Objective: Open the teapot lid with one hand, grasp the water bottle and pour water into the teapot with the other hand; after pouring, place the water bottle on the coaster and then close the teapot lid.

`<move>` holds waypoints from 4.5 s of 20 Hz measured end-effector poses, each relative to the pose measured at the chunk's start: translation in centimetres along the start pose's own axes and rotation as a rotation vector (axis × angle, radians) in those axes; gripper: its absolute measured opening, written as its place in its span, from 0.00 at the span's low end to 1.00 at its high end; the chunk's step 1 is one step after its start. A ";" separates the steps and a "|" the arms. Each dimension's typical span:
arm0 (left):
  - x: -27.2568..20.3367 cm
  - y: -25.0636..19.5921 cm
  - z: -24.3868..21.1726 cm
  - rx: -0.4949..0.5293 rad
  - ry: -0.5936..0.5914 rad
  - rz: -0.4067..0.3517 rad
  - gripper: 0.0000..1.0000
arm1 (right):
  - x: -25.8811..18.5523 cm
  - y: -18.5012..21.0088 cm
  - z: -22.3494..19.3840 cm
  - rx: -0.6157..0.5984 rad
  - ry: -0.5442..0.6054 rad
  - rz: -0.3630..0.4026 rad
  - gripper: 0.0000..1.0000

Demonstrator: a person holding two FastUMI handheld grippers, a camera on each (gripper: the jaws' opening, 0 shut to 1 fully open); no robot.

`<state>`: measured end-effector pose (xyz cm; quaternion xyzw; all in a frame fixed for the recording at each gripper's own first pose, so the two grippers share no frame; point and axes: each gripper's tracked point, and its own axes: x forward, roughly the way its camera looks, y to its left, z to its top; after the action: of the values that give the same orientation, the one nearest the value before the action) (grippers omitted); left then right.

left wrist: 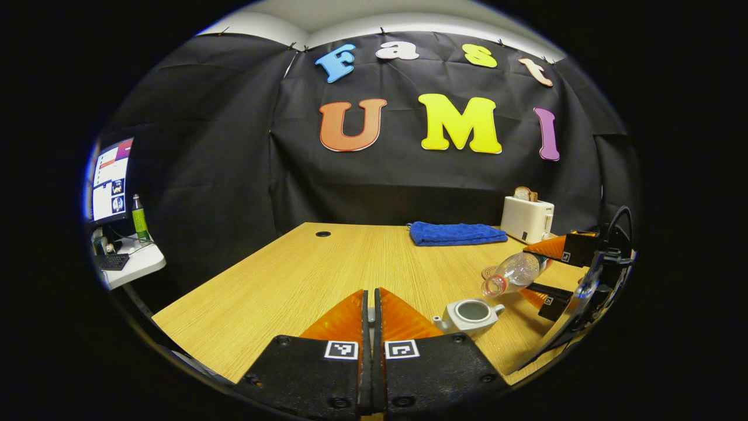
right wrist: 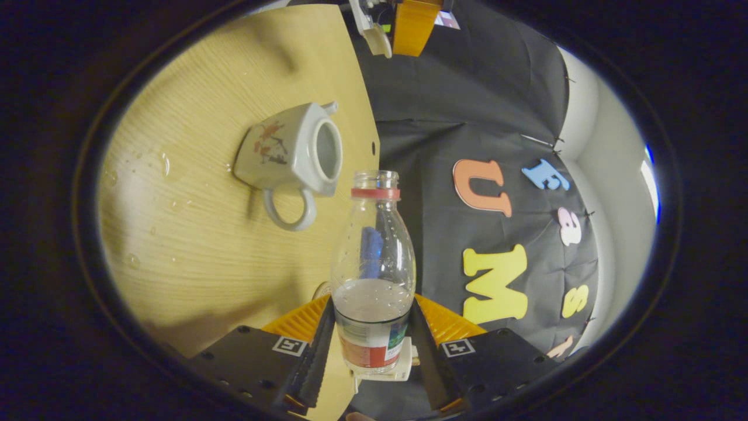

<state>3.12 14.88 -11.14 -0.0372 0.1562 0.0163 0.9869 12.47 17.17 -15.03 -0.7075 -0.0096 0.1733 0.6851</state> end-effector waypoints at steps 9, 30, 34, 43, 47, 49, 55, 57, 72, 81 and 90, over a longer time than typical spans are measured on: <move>-0.1 0.3 0.0 -0.002 -0.001 -0.006 0.02 | 0.3 -1.0 0.9 -0.196 -0.043 -0.043 0.68; -0.4 0.4 0.4 0.026 -0.005 -0.007 0.02 | 0.7 -3.9 2.4 -0.450 -0.086 -0.163 0.68; -0.4 0.1 0.5 0.030 -0.004 -0.012 0.03 | 0.3 -4.5 2.5 -0.484 -0.079 -0.185 0.67; -0.6 0.4 0.4 0.031 -0.002 -0.011 0.02 | -0.1 -5.1 3.4 -0.530 -0.096 -0.217 0.68; -0.7 0.9 0.6 0.026 -0.005 -0.001 0.00 | 0.0 -4.9 2.7 -0.432 -0.080 -0.192 0.68; -0.7 1.4 0.7 0.019 -0.010 0.010 0.03 | -0.2 -4.7 2.5 -0.347 -0.076 -0.181 0.68; -1.3 1.4 1.6 0.026 -0.023 0.034 0.03 | -0.4 -2.5 0.9 0.034 -0.049 -0.076 0.68; -1.4 0.7 2.0 0.031 -0.027 0.029 0.03 | -0.7 -3.1 0.8 0.206 -0.043 -0.048 0.68; -1.9 -3.6 4.3 0.102 -0.074 0.010 0.02 | 5.8 -5.5 -7.6 1.573 -0.027 0.102 0.68; -1.5 -2.8 3.0 0.103 -0.042 0.028 0.03 | 8.7 -2.6 -7.5 1.624 0.031 0.159 0.68; -1.6 -3.7 2.5 0.091 -0.035 0.000 0.03 | 8.8 -2.0 -6.8 1.608 0.029 0.169 0.75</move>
<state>2.57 11.34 -7.98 0.0082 0.1395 0.0100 0.9901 22.96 12.97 -15.11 0.0010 0.1802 0.1692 0.9690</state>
